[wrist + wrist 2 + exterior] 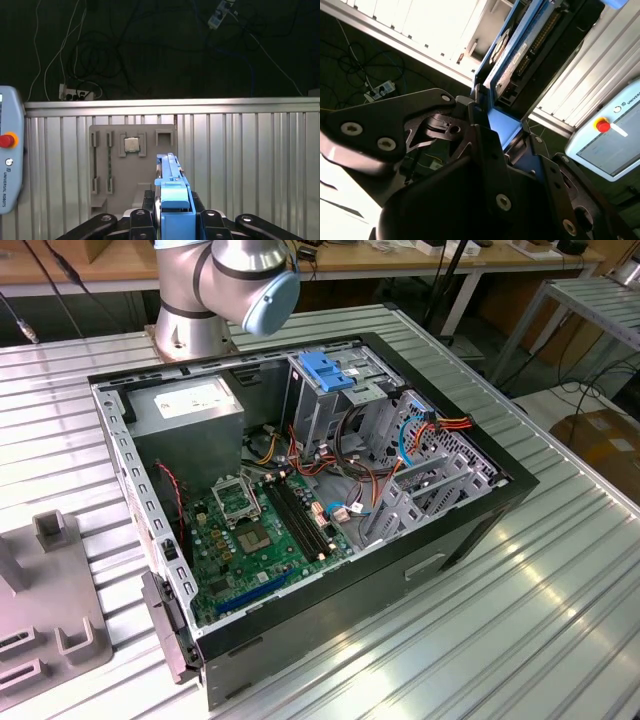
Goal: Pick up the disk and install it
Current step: 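Pick up the disk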
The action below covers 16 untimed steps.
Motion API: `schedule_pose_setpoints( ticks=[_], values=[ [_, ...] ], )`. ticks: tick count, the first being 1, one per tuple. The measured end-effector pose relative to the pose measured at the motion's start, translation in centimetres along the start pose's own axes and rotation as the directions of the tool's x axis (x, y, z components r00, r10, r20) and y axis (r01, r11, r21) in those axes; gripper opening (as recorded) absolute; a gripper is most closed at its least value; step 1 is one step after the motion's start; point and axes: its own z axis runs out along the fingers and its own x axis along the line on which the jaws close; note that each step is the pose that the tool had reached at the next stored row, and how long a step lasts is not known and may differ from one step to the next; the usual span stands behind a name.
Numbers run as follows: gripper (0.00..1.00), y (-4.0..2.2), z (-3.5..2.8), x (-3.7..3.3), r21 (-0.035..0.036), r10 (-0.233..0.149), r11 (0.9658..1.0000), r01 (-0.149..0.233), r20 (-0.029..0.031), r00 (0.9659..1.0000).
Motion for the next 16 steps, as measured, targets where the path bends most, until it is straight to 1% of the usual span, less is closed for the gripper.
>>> schedule_pose_setpoints(
  ticks=[11,14,16],
  values=[
    [0.37,-2.3,0.0,-0.05,0.0,0.0,1.0,0.0,0.0,1.0],
    [0.37,-3.23,0.0,-0.08,0.0,0.0,1.0,0.0,0.0,1.0],
    [0.37,-3.63,0.0,-0.08,0.0,0.0,1.0,0.0,0.0,1.0]
  ],
)
